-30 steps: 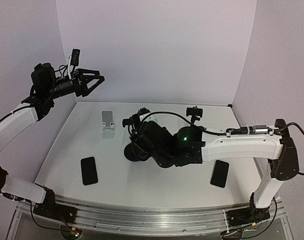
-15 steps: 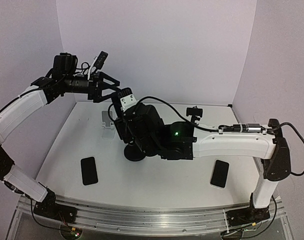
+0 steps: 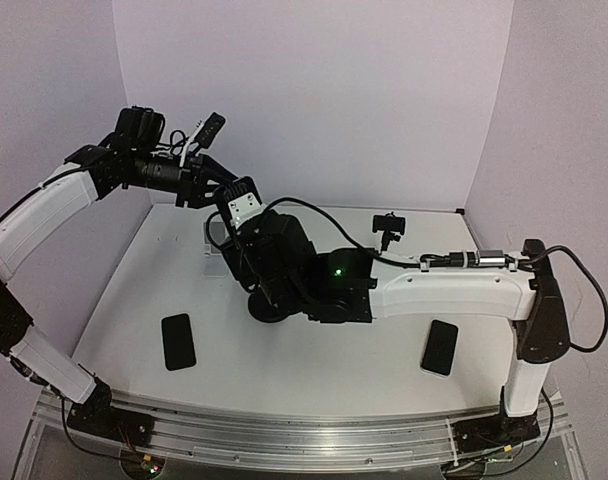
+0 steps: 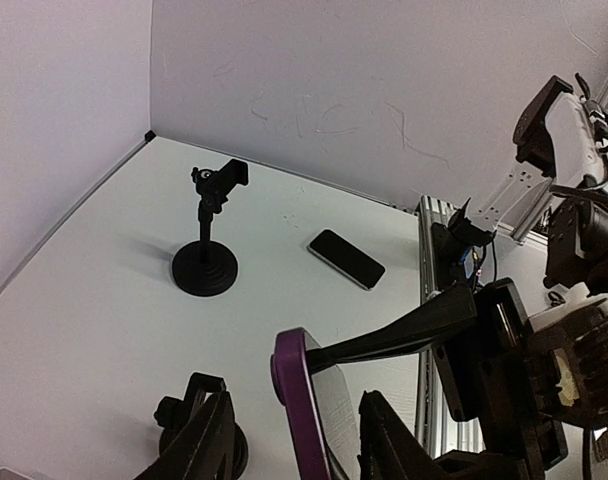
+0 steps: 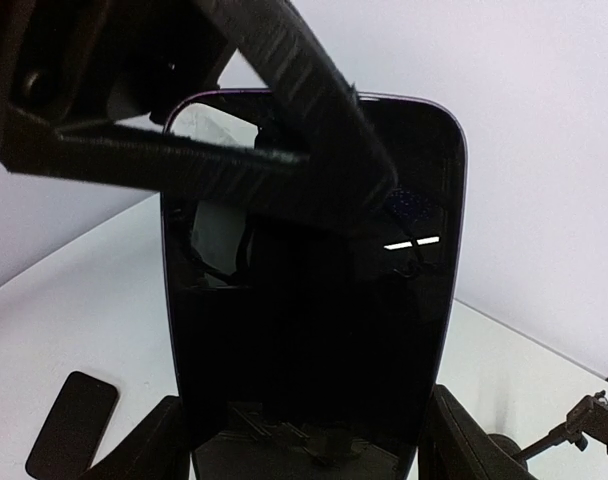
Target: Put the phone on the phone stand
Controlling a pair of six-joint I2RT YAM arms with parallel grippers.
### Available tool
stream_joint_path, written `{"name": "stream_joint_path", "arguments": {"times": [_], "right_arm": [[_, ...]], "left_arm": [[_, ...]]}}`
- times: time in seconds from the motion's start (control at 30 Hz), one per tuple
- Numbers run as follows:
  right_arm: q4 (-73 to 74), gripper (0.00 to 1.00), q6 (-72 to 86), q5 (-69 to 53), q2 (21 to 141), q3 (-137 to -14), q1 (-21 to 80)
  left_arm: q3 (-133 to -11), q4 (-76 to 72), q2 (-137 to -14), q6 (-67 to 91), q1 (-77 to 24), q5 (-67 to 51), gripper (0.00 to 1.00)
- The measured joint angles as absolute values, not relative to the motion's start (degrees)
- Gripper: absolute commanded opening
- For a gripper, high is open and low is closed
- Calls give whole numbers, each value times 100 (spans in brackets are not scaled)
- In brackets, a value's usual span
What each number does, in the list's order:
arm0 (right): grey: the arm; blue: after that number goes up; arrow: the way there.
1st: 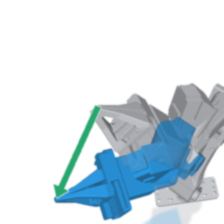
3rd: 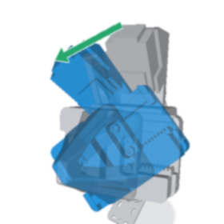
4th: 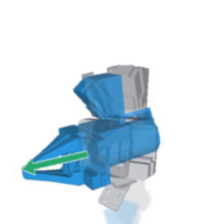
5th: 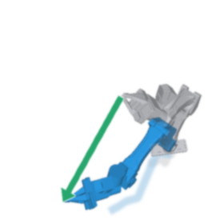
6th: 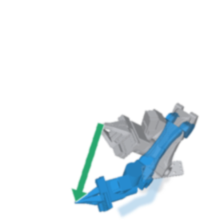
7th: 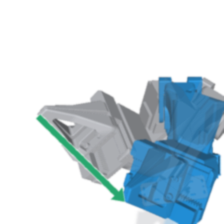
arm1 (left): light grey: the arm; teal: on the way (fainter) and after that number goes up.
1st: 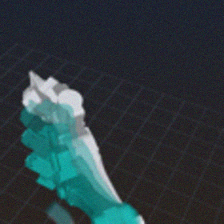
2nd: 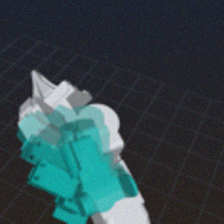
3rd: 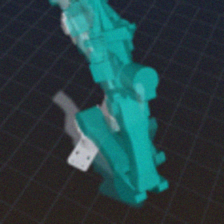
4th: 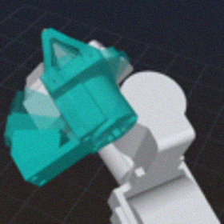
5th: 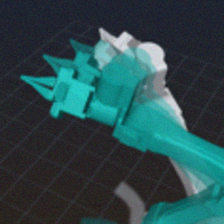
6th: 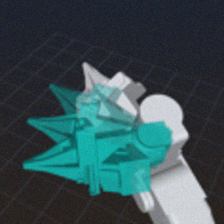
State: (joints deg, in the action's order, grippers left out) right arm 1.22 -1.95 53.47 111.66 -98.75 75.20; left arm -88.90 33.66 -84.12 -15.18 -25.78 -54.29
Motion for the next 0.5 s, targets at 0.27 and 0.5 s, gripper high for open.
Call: {"name": "stream_joint_path", "arguments": {"times": [0.27, 0.5], "right_arm": [[43, 37, -395, 5538, 11194, -9878, 7471], [-311, 81, -424, 5461, 11235, -9851, 7465]], "left_arm": [[-9228, 3801, -8718, -1328, -2614, -5601, 0], [-9223, 3907, -8748, -1572, -2571, -5551, 0]]}}
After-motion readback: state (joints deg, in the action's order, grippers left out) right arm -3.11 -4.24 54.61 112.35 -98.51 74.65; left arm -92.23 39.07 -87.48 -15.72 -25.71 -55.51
